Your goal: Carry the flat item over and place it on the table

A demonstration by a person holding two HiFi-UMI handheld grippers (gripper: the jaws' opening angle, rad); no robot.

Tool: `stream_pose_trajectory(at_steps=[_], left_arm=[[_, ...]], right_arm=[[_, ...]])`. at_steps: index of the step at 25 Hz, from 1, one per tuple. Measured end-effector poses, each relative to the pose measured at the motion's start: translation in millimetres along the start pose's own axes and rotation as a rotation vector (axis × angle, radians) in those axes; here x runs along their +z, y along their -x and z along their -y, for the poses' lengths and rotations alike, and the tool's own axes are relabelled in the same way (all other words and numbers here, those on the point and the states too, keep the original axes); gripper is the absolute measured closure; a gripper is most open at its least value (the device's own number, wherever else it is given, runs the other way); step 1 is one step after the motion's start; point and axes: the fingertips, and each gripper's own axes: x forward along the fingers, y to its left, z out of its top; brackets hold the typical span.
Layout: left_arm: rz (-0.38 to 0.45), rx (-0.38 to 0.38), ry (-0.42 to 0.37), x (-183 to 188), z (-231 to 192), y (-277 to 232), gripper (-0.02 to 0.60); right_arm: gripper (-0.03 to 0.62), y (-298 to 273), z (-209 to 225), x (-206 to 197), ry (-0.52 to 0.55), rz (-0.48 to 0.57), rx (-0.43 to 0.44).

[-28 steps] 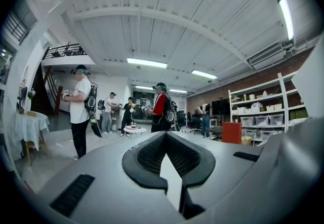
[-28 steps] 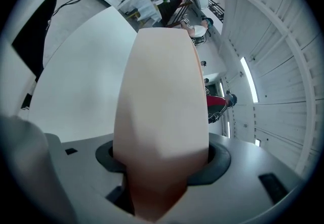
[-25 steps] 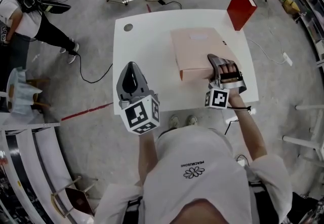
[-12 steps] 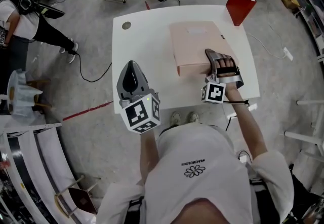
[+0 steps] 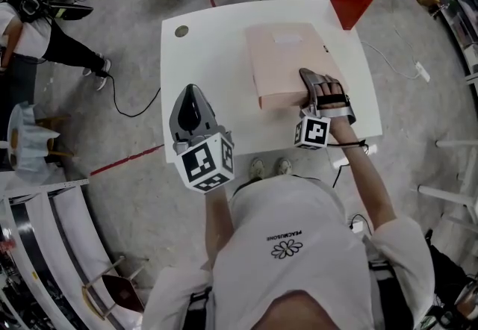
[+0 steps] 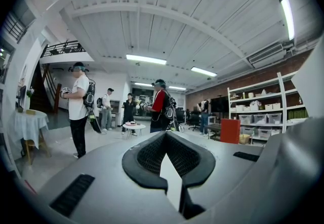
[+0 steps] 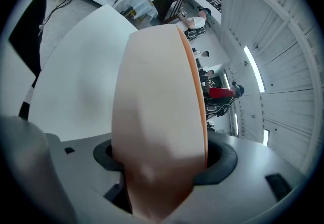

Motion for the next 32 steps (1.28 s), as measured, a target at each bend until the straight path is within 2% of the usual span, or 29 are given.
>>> stream_pose_trajectory(at_steps=[6, 10, 32], left_arm=[[-0.004, -0.012, 0.002, -2, 2, -2, 0.566], [-0.008, -0.018, 0.007, -4, 5, -2, 0.566], [-0.033, -0.047, 0.000, -14, 12, -3, 0.566]], right_arm=[[0.287, -2, -7, 1, -0.001, 0.006, 0.067], [0.272, -7, -28, -4, 0.034, -0.029, 0.142], [0.246, -11, -64, -3, 0.050, -0.036, 0.239]])
